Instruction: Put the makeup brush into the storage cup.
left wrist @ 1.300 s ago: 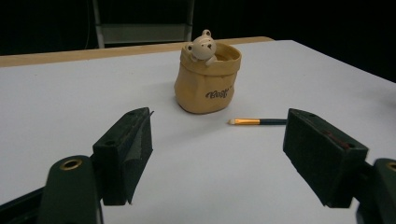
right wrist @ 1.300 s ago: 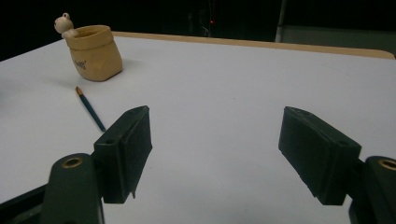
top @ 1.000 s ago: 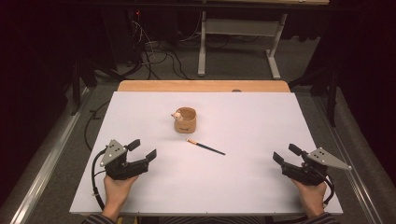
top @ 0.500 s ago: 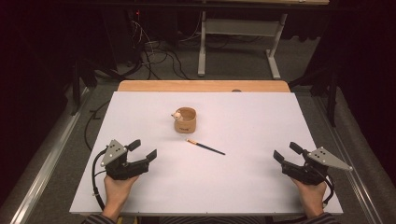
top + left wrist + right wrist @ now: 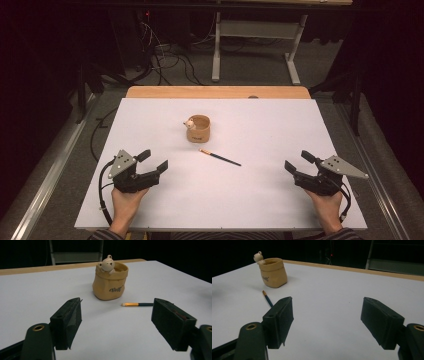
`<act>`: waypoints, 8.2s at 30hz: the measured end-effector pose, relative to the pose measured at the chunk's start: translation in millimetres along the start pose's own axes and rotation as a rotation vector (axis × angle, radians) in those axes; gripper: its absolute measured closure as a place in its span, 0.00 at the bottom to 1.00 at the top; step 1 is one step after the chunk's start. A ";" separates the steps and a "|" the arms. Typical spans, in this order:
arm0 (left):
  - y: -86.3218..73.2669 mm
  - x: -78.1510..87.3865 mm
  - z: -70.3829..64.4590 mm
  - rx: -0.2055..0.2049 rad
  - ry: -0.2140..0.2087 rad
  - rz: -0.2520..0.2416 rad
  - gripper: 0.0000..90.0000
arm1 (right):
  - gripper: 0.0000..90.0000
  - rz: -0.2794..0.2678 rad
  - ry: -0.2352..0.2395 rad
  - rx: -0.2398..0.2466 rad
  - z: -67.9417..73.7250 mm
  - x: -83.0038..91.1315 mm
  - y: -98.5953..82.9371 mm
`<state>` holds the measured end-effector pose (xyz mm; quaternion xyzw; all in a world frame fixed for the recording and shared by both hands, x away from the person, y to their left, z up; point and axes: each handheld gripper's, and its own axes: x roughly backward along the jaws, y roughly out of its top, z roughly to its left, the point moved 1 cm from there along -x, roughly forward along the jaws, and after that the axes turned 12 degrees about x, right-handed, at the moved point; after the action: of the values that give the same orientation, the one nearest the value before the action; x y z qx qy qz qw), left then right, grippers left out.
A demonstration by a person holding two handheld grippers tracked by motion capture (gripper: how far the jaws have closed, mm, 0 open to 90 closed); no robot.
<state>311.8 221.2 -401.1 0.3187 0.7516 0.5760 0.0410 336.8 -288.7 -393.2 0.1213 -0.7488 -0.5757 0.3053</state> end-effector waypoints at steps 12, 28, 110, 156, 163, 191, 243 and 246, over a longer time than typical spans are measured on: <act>-0.1 -0.5 0.0 0.002 0.003 0.002 0.28 | 0.31 -0.019 0.035 -0.004 6.6 -4.9 5.0; -0.2 -0.9 0.1 0.003 0.001 0.003 0.28 | 0.29 -0.074 0.071 -0.027 13.7 -13.5 15.1; -0.3 -2.4 -1.1 -0.003 -0.006 0.005 0.27 | 0.25 -0.087 0.214 -0.007 64.8 -88.0 60.9; -0.8 -4.2 -1.4 -0.002 -0.013 0.016 0.27 | 0.29 -0.032 0.260 0.038 90.3 -139.4 86.4; -0.8 -4.3 -1.3 -0.003 -0.014 0.018 0.27 | 0.29 -0.018 0.282 0.045 94.9 -148.3 88.3; -0.7 -3.8 -1.6 -0.003 -0.016 0.021 0.27 | 0.29 0.048 0.310 0.078 105.8 -168.9 99.1; -0.7 -3.6 -1.5 -0.006 -0.012 0.022 0.27 | 0.37 0.397 0.373 0.291 105.5 -174.1 118.3; -0.5 -3.0 -1.2 -0.002 -0.014 0.016 0.28 | 0.37 0.429 0.383 0.308 106.5 -176.8 117.4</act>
<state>313.5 218.6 -402.1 0.3286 0.7482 0.5748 0.0418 431.9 -74.4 -355.5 0.1117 -0.7646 -0.3449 0.5328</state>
